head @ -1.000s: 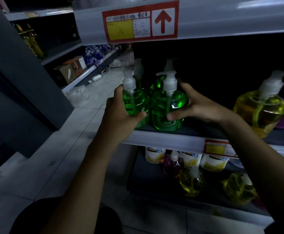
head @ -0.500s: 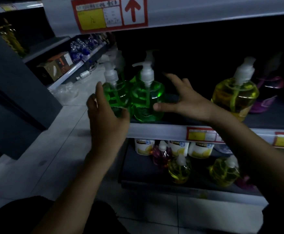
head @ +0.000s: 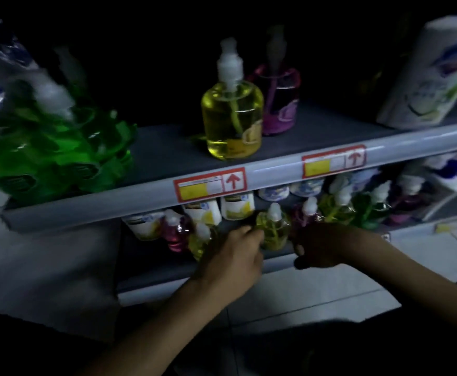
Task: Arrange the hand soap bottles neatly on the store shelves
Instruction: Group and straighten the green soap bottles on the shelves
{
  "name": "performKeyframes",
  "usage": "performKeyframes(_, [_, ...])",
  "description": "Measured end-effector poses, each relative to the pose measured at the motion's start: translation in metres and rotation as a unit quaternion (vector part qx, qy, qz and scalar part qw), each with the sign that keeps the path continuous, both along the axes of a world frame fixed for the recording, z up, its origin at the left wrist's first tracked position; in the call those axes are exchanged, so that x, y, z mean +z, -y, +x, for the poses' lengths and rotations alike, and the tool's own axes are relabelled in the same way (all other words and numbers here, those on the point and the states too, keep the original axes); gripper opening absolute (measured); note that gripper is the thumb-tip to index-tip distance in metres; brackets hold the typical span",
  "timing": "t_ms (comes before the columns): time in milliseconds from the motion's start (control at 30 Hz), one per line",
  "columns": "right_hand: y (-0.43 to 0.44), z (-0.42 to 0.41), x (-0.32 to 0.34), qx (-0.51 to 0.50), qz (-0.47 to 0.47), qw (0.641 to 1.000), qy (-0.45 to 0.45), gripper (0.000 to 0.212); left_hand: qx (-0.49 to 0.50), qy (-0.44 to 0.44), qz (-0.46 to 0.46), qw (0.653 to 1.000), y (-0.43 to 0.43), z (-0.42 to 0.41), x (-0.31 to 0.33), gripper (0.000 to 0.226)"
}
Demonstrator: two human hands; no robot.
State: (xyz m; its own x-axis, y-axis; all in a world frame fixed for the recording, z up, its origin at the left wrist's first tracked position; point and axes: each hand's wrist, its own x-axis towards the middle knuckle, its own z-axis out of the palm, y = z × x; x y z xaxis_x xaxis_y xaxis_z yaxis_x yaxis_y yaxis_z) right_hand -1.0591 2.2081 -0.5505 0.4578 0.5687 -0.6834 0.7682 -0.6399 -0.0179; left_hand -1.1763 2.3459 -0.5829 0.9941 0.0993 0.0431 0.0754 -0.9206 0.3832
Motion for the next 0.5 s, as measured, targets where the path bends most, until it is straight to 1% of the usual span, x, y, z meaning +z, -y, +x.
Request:
performKeyframes(67, [0.021,0.03,-0.012,-0.062,-0.066,0.996,-0.01,0.033,-0.007,-0.042,-0.052,0.998,0.025,0.032,-0.017,0.014])
performKeyframes(100, [0.034,0.044,-0.019,-0.112,-0.067,0.991,-0.002,0.027,-0.004,-0.068,-0.085,0.994,0.037,0.048,-0.028,0.014])
performKeyframes(133, [0.048,0.059,-0.026,-0.17,-0.041,0.984,0.021,0.023,0.001,-0.094,-0.12,0.988,0.048,0.062,-0.039,0.01])
performKeyframes(167, [0.063,0.072,-0.035,-0.232,-0.001,0.971,0.057,0.022,0.01,-0.115,-0.156,0.981,0.058,0.075,-0.052,0.012])
performKeyframes(200, [0.078,0.085,-0.045,-0.304,0.05,0.946,0.095,0.03,0.02,-0.131,-0.191,0.972,0.068,0.087,-0.061,0.019])
performKeyframes(233, [0.092,0.094,-0.054,-0.383,0.104,0.909,0.125,0.037,0.028,-0.145,-0.223,0.963,0.077,0.098,-0.07,0.022])
performKeyframes(267, [0.102,0.103,-0.066,-0.457,0.158,0.864,0.141,0.042,0.033,-0.158,-0.247,0.955,0.086,0.106,-0.078,0.024])
performKeyframes(333, [0.116,0.117,-0.089,-0.571,0.249,0.773,0.116,0.046,0.034,-0.178,-0.28,0.943,0.103,0.121,-0.088,0.03])
performKeyframes(367, [0.122,0.124,-0.102,-0.616,0.296,0.724,0.092,0.044,0.036,-0.182,-0.298,0.936,0.111,0.127,-0.091,0.035])
performKeyframes(433, [0.131,0.134,-0.117,-0.679,0.371,0.632,0.05,0.03,0.044,-0.197,-0.343,0.917,0.123,0.139,-0.096,0.042])
performKeyframes(467, [0.134,0.14,-0.124,-0.692,0.396,0.603,0.036,0.03,0.046,-0.207,-0.364,0.907,0.127,0.143,-0.099,0.044])
performKeyframes(500, [0.135,0.147,-0.129,-0.692,0.414,0.591,0.023,0.039,0.049,-0.216,-0.376,0.9,0.131,0.147,-0.101,0.045])
